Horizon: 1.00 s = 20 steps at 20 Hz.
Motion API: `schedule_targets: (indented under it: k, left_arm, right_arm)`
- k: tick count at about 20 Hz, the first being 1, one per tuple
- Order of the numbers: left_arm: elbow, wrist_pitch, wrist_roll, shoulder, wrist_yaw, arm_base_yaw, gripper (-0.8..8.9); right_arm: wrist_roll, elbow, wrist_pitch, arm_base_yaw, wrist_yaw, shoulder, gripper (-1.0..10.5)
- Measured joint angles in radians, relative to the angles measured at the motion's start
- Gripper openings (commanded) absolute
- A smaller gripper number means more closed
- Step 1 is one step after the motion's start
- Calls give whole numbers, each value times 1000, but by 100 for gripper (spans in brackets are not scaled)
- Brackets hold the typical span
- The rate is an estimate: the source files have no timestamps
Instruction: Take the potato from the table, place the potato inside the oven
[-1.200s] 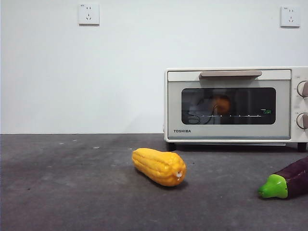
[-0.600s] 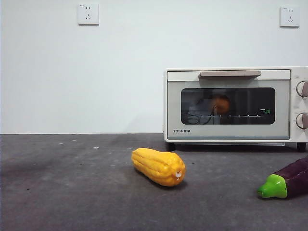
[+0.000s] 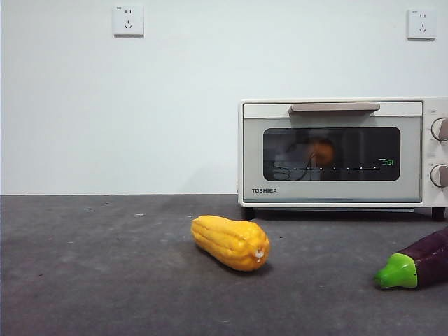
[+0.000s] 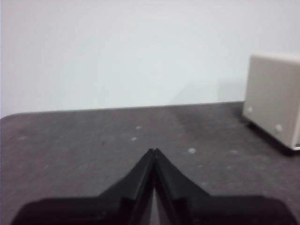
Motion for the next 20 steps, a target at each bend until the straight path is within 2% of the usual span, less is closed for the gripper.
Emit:
schedule_targets:
  k: [5, 11, 20]
  left_arm:
    - [0, -87, 6, -77, -22, 97, -4]
    - [0, -313, 7, -77, -20, 99, -3]
    - [0, -301, -34, -77, -14, 99, -3]
  right_arm:
    - [0, 0, 0, 0, 0, 0, 1]
    - [0, 0, 0, 0, 0, 0, 1]
    - [0, 0, 0, 0, 0, 0, 1]
